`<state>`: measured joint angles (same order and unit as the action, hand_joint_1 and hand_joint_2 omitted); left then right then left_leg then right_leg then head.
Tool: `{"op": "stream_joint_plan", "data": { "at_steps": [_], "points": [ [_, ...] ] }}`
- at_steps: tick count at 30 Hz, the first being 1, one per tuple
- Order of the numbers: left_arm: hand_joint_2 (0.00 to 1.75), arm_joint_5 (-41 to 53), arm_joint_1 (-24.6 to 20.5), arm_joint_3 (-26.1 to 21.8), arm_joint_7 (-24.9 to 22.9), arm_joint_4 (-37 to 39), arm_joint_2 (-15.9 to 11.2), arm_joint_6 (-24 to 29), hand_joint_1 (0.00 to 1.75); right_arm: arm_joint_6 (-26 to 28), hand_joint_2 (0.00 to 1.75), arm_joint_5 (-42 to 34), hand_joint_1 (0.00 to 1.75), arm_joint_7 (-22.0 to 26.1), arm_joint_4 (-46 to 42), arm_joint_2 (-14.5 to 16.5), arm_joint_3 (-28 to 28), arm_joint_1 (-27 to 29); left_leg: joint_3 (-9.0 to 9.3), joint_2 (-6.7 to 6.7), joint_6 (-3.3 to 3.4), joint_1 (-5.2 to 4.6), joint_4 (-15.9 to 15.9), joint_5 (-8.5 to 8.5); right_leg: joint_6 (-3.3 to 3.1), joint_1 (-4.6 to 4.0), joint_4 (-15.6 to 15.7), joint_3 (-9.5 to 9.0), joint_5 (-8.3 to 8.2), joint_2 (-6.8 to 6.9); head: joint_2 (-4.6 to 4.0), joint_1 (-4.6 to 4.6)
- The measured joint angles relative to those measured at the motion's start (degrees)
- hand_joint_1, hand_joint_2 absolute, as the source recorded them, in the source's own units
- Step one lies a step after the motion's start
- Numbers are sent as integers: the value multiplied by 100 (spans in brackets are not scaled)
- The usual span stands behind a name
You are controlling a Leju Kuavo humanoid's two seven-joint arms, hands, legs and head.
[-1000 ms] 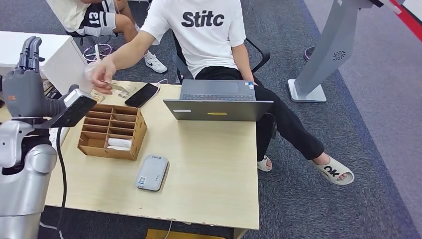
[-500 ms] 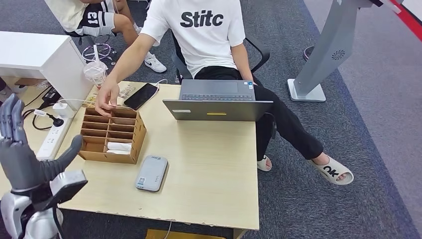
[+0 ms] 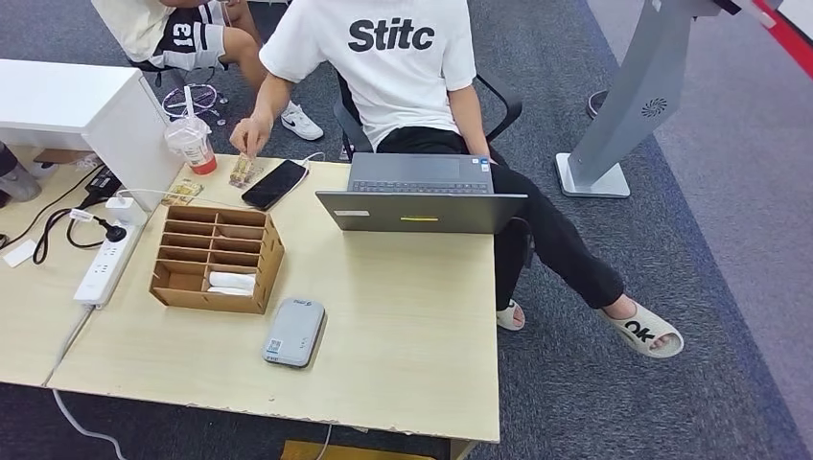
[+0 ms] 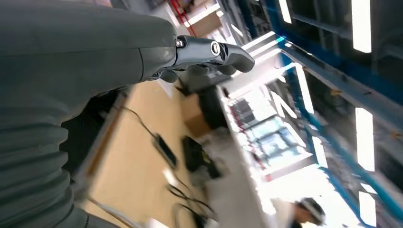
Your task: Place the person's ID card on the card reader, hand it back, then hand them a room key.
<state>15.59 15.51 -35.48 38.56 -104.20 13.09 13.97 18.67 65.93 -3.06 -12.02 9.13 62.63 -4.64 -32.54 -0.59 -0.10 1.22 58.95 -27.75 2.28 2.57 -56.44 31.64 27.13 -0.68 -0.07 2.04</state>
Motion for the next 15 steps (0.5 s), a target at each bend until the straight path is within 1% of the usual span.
{"op": "stream_joint_plan", "data": {
  "at_steps": [2, 4, 6, 8, 10, 12, 14, 15],
  "points": [
    [175, 376, -339, -898, -12, 736, 131, -1, 0, -4, 175, 17, 0, 46, 0, 21, 4, 0, 4, 1, -2, 0, -1, 2, -1, 0, -2, -5, -1, -1, 0, -2],
    [175, 497, -690, -1670, -24, 1637, 154, 174, 0, -8, 175, 53, 0, 103, 1, 36, 6, -2, 5, 1, -4, 0, -1, 4, -2, 0, -3, -8, -2, -1, 0, -9],
    [175, 456, -1001, -2316, -171, 2673, 84, 400, 0, -15, 175, 110, 0, 155, 1, 46, 5, -7, 6, 0, -3, 0, -1, 5, -3, 1, -4, -10, -3, 0, 0, -13],
    [175, 403, -1261, -2850, -487, 3852, -72, 676, 0, -22, 175, 206, 0, 168, 2, 55, -3, -16, 6, -2, -2, -1, -1, 5, -3, 2, -3, -10, -2, 1, 0, -8],
    [175, 421, -1452, -3255, -853, 5038, -247, 993, 0, -19, 175, 316, 0, 133, 2, 62, -30, -22, 5, -4, -2, -2, -1, 4, -2, 2, -2, -9, -2, 3, 0, -8],
    [175, 462, -1594, -3531, -1257, 6051, -371, 1294, 0, -11, 175, 416, 0, 81, 2, 66, -64, -27, 3, -8, 0, -4, 0, 3, -1, 4, 1, -10, -3, 7, 0, -6],
    [175, 517, -1716, -3723, -1743, 6847, -422, 1510, 0, 0, 175, 512, 0, 36, 4, 72, -103, -30, 1, -10, 2, -6, 0, 2, 1, 5, 3, -11, -4, 9, 0, 0],
    [175, 529, -1745, -3764, -1872, 7029, -429, 1549, 0, 2, 175, 536, 0, 25, 4, 73, -113, -30, 1, -10, 3, -6, 1, 2, 2, 6, 4, -11, -5, 9, 0, 0]
  ]
}}
